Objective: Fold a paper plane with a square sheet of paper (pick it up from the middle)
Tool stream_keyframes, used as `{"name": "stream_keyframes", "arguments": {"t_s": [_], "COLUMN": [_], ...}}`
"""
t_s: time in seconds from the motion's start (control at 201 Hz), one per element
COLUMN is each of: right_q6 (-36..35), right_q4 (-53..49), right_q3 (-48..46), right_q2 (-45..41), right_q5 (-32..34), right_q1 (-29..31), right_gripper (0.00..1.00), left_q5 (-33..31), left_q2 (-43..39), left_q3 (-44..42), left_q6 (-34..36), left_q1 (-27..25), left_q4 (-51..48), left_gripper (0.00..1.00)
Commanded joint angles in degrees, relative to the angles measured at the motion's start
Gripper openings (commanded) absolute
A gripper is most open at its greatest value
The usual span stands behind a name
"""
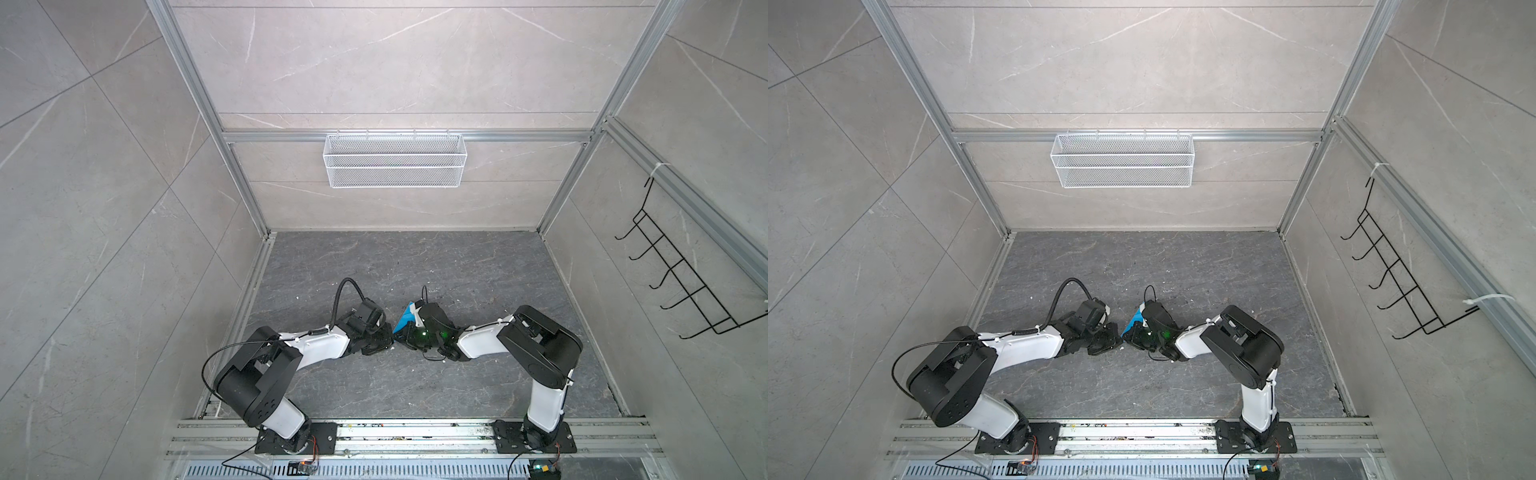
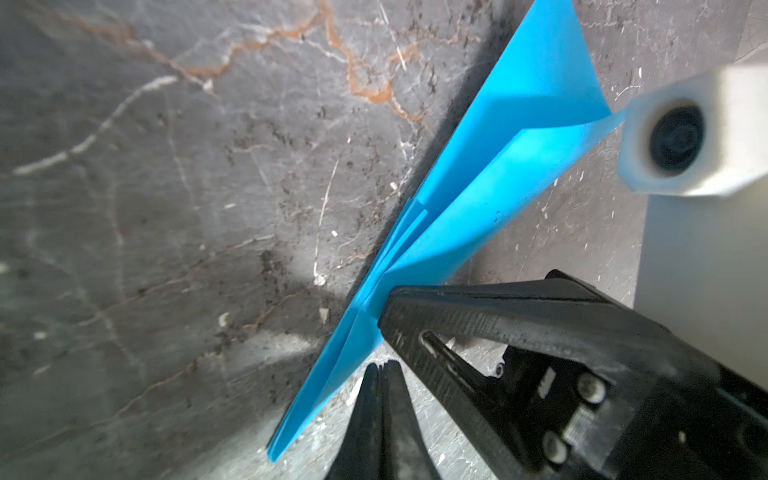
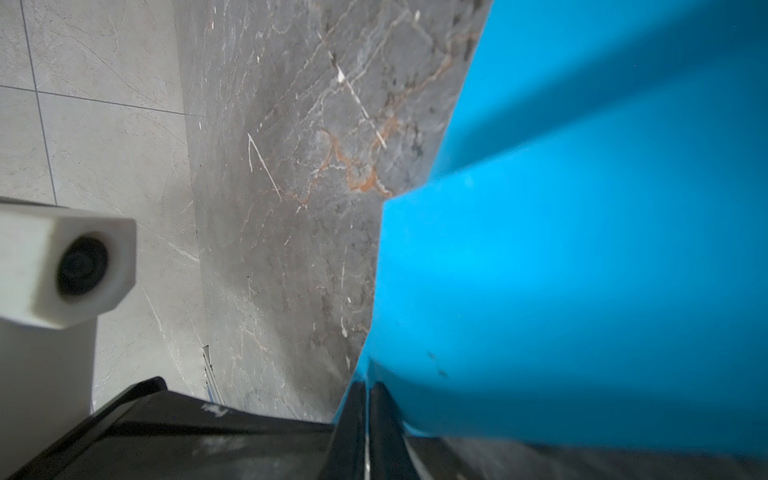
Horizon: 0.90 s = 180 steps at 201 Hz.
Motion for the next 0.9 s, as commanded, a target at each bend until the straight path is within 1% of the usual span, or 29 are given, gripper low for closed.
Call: {"name": "stream_keyframes", "arguments": {"t_s": [0.0, 0.1, 0.239, 0.264, 0.443, 0.563, 0.772, 0.891], "right_q6": [0.42, 0.01, -2.85, -4.91, -12.19, -16.24, -21.37, -22.03], "right_q4": [-0.63, -0.19, -0.65, -1.14, -4.92, -5.89, -4.11, -3.96], "right_q3": [0.96, 1.14, 1.86, 2.04, 2.42, 1.78, 1.92, 2.48], "right_q2": [1.65, 1.32, -0.70, -1.23, -3.05, -2.42, -0.19, 1.94], "right_q5": [-0.73, -1.41, -3.05, -3.32, -5.22, -6.60, -10.78, -12.33], "right_q1": [0.07, 0.03, -0.69, -0.95, -3.00, -4.55, -6.85, -7.97], "right_gripper": [0.10, 0.10, 0.10, 0.10, 0.10, 0.10, 0.10, 0.10], "left_q5": [-1.91, -2.56, -3.42, -3.68, -5.15, -5.85, -6.16, -6.31], "left_q2": [1.37, 2.55, 3.94, 4.08, 4.24, 4.32, 4.75, 4.69], "left_q3": [1.93, 2.92, 3.10, 3.16, 3.34, 3.67, 3.82, 4.02], "left_q6": [0.80, 0.79, 0.44, 0.45, 0.78, 0.70, 0.24, 0.10], "left_q1": [0.04, 0.09, 0.04, 0.07, 0.03, 0.08, 0.08, 0.11], "left_q4": [-1.24, -2.96, -4.97, -5.54, -7.58, -8.57, -9.46, -10.22], "left_gripper": [0.00, 0.00, 0.00, 0.00, 0.00, 0.00, 0.00, 0.00]}}
